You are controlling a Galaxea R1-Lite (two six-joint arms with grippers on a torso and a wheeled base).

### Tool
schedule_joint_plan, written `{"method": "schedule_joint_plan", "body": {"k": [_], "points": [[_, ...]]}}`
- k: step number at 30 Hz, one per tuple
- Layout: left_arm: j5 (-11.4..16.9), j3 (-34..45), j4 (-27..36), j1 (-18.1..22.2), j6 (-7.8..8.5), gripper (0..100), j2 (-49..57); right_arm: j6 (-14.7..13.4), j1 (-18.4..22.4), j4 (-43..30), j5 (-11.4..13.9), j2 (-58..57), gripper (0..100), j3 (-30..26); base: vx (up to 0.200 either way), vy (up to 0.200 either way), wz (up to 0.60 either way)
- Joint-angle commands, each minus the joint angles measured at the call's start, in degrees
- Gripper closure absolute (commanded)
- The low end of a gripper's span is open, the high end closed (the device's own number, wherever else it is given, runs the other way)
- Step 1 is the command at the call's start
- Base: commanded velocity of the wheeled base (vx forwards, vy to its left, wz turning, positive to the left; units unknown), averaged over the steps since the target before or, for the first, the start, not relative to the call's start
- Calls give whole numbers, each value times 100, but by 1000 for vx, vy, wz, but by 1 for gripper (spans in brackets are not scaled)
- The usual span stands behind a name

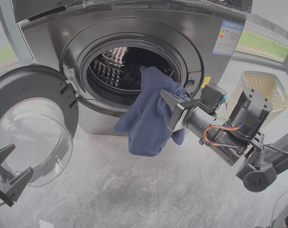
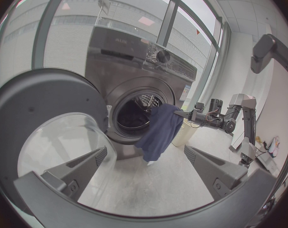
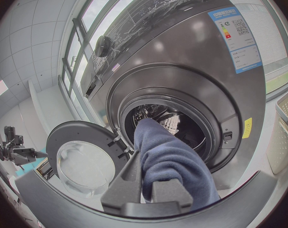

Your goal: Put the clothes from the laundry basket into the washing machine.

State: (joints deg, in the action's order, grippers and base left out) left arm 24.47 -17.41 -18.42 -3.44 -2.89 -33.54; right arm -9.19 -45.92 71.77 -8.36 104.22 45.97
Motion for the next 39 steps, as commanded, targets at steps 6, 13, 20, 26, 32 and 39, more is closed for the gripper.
{"method": "schedule_joint_plan", "body": {"k": [6,13,20,26,32,39], "points": [[234,-105,-1709,-931,-168,0,-3036,-223,39,-57,1,696,100,1423,0,0,0],[-3,-325,-2289,-1537,-168,0,-4091,-241,22,-163,1,661,100,1423,0,0,0],[-109,-456,-2930,-1810,-177,0,-4970,-241,31,-163,-7,556,100,1371,0,0,0],[-100,-500,-3036,-1818,-168,0,-5488,-241,13,-172,-7,442,100,1371,0,0,0],[-109,-544,-3387,-1818,-177,0,-5919,-241,4,-163,-7,424,100,1336,0,0,0],[-249,-817,-3625,-1810,-194,0,-6534,-241,-40,-172,-7,362,100,1204,0,0,0]]}}
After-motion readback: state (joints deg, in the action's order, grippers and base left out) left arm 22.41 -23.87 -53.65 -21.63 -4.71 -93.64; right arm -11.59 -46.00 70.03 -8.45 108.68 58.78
